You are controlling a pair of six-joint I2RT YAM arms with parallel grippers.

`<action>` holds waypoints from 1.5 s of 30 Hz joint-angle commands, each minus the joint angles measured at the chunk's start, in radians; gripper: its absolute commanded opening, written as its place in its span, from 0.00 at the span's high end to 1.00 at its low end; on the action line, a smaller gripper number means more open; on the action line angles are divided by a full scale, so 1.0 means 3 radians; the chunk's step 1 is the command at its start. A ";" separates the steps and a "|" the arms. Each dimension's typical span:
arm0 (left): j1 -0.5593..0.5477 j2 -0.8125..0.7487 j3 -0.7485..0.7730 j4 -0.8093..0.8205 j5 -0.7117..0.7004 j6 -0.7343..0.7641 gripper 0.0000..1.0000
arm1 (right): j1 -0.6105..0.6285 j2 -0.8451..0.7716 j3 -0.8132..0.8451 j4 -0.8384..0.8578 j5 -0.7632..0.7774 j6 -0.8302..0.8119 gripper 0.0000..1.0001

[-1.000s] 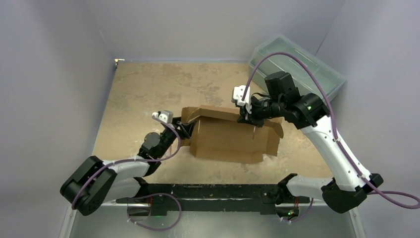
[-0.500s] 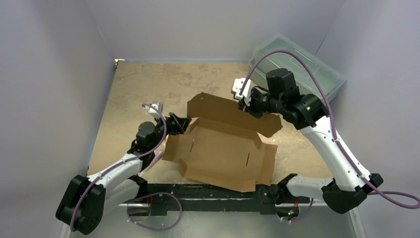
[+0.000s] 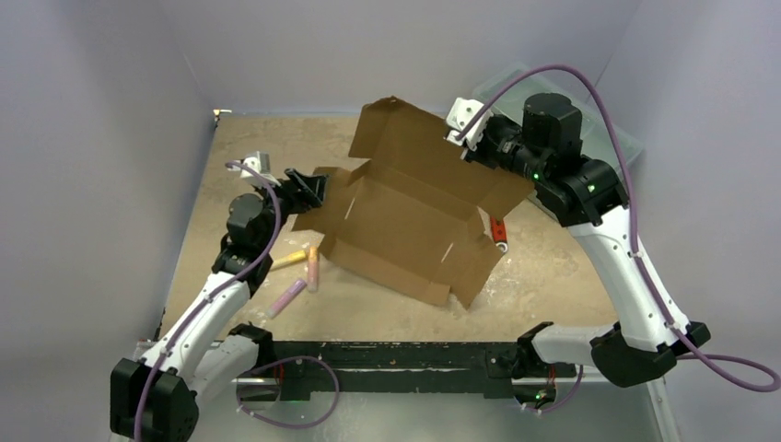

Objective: Fold the paper box
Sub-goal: Fold the paper box at the center of the board.

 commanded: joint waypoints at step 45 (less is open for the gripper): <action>0.0271 0.0992 -0.0964 0.1806 0.1451 -0.0315 0.35 | 0.0001 -0.0678 -0.0767 -0.0299 -0.0845 -0.0968 1.00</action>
